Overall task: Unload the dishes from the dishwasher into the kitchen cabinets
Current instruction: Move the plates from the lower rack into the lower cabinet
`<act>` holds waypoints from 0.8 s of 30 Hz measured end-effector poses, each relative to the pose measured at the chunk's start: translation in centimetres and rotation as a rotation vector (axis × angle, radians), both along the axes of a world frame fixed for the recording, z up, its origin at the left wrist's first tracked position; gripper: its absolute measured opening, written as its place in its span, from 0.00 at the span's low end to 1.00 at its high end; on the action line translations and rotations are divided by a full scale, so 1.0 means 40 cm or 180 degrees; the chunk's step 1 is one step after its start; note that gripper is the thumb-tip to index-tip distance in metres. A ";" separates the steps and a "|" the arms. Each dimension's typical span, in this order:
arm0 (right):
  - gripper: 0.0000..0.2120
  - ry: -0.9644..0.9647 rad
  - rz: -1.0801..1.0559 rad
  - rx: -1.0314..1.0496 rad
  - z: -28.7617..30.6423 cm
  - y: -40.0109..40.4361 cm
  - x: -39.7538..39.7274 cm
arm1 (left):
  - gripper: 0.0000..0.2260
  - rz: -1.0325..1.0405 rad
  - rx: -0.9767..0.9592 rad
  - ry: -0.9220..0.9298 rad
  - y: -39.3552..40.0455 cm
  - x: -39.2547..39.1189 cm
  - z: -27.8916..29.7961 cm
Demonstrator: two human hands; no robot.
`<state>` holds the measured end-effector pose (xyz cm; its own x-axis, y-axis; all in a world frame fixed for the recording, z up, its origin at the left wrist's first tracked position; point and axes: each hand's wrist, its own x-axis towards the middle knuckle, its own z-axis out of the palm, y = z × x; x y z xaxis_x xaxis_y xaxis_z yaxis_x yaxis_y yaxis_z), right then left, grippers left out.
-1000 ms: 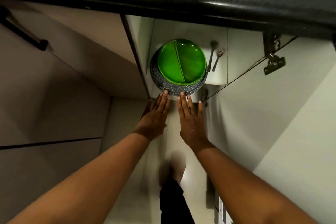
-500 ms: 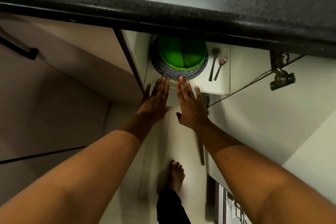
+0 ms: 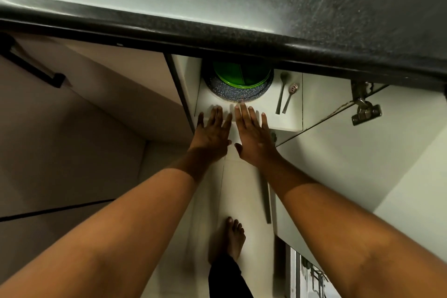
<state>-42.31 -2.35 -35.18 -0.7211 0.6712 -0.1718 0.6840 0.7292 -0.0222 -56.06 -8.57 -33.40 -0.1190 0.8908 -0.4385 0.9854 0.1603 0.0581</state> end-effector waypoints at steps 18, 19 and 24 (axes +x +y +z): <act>0.18 0.0210 -0.0553 0.0119 0.715 -0.543 0.260 | 0.25 -0.0198 0.0962 -0.0119 -0.522 0.153 0.669; 0.18 0.0338 -0.0605 0.0173 0.770 -0.583 0.287 | 0.25 -0.0250 0.1004 -0.0100 -0.563 0.165 0.726; 0.20 0.0715 -0.0873 0.0313 0.962 -0.766 0.416 | 0.24 -0.0333 0.0990 -0.0032 -0.747 0.218 0.938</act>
<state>-25.67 -33.00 3.29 -0.5244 0.8503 0.0453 0.8404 0.5254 -0.1329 -47.35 -38.46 4.13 -0.0170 0.9894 -0.1441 0.9947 0.0313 0.0981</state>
